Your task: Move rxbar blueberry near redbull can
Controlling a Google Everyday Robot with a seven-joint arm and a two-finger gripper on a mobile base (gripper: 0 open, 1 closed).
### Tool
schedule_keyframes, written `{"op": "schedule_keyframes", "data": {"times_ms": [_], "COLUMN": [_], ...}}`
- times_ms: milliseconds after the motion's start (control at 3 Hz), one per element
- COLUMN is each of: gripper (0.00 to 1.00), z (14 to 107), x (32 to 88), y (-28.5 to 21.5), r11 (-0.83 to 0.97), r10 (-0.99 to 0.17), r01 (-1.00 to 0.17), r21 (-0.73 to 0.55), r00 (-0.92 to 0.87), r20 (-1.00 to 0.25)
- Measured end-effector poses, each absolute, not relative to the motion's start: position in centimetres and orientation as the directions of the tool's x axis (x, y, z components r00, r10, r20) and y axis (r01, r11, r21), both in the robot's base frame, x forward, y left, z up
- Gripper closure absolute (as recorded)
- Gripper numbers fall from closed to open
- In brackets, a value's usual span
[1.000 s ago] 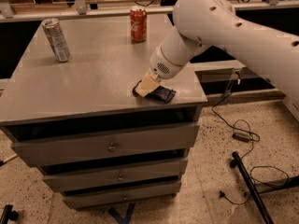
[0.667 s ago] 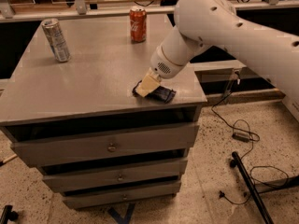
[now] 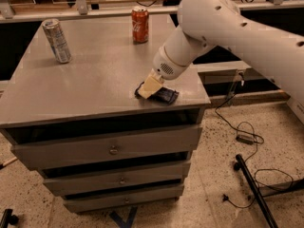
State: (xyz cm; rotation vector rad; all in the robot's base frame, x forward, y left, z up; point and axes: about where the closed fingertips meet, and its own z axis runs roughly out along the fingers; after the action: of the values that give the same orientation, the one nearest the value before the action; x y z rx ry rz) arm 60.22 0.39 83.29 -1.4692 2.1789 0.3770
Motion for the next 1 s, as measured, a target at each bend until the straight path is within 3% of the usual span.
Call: {"op": "schedule_keyframes", "data": {"times_ms": [1000], "gripper": [1.00], "z": [95.5], "x": [68.4], "y": [5.7], "r11": [0.256], "r10": [-0.735], "r01": [-0.943], "r21": [-0.212], "r00": [-0.047], "r20": [-0.676]}}
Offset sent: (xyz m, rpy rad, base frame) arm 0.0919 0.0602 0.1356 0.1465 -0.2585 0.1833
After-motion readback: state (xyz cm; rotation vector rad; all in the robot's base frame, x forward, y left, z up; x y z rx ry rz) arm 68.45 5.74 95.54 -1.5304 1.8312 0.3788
